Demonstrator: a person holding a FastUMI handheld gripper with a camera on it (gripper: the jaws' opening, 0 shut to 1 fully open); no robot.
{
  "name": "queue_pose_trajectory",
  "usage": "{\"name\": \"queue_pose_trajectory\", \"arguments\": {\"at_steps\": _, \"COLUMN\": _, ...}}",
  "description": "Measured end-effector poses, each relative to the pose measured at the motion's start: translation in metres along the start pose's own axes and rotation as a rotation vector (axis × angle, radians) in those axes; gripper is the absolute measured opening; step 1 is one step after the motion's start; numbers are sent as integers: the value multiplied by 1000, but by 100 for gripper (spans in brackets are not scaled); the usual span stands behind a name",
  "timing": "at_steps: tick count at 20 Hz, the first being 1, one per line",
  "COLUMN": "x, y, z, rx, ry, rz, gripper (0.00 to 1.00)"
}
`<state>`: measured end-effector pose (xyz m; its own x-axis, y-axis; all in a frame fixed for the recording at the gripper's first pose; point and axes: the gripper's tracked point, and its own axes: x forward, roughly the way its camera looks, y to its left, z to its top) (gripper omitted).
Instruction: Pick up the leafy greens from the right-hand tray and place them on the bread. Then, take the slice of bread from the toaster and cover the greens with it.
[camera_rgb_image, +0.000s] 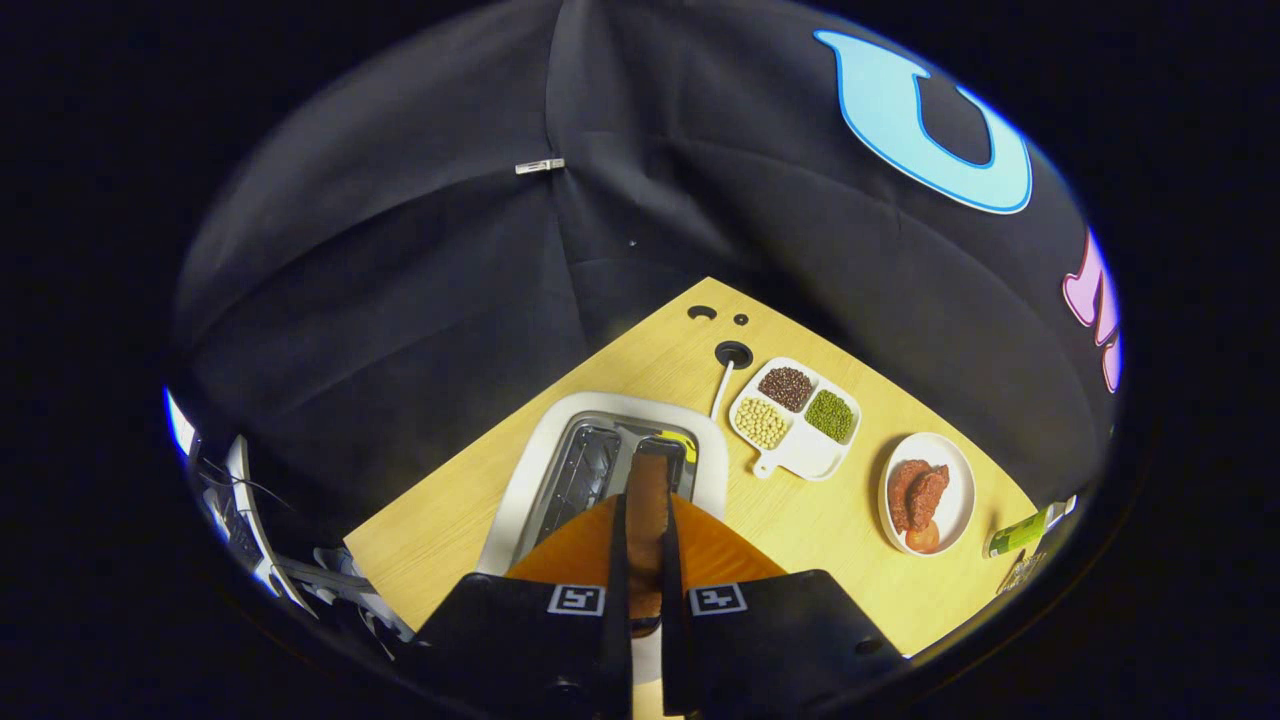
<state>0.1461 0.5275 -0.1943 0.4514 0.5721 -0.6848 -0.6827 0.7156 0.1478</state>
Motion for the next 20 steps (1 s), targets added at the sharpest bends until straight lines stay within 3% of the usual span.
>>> {"name": "queue_pose_trajectory", "arguments": {"at_steps": 7, "x": -71, "y": -17, "z": 37, "rx": 43, "ry": -155, "rz": 48, "gripper": 16}}
{"name": "queue_pose_trajectory", "arguments": {"at_steps": 12, "x": -135, "y": -60, "z": 47, "rx": 86, "ry": -255, "rz": 13, "gripper": 16}}
{"name": "queue_pose_trajectory", "arguments": {"at_steps": 16, "x": -173, "y": -108, "z": 21, "rx": 115, "ry": -269, "rz": -52, "gripper": 16}}
{"name": "queue_pose_trajectory", "arguments": {"at_steps": 20, "x": -191, "y": -160, "z": -35, "rx": 162, "ry": -242, "rz": -138, "gripper": 16}}
